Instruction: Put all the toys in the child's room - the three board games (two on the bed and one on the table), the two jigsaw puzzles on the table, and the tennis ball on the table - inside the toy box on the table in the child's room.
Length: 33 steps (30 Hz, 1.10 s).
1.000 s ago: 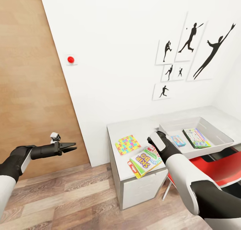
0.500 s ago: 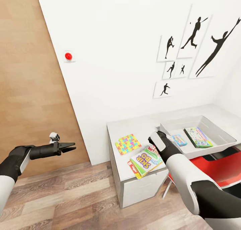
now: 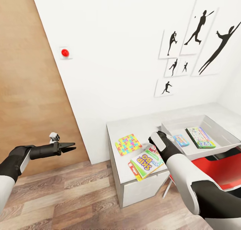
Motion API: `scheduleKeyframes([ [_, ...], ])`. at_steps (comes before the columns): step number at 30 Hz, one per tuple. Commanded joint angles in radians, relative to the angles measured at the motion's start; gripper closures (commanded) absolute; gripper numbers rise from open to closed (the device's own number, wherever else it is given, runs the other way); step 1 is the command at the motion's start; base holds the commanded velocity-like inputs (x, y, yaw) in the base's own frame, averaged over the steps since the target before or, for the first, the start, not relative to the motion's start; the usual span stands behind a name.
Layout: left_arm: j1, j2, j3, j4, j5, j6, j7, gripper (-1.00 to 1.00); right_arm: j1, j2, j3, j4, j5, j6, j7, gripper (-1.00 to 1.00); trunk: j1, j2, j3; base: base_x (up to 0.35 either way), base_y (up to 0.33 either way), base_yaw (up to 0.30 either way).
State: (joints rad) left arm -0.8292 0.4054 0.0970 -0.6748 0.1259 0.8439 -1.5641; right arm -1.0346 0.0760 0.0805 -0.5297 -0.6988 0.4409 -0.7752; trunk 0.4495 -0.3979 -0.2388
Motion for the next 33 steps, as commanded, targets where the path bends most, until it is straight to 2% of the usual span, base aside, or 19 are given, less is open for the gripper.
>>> scheduleKeyframes([
  [1, -0.001, 0.000, 0.000, 0.000, 0.000, 0.011, -0.004, -1.00, -0.001, -0.001, 0.005, -0.001, -0.006, 0.005, -0.007, -1.00, 0.001, -0.002, -0.004, 0.007, 0.000, 0.000],
  [33, -0.001, 0.000, 0.000, 0.000, 0.000, 0.011, -0.003, -1.00, 0.000, -0.001, 0.005, 0.000, -0.005, -0.016, -0.007, -1.00, 0.001, -0.002, -0.056, 0.050, 0.019, 0.000],
])
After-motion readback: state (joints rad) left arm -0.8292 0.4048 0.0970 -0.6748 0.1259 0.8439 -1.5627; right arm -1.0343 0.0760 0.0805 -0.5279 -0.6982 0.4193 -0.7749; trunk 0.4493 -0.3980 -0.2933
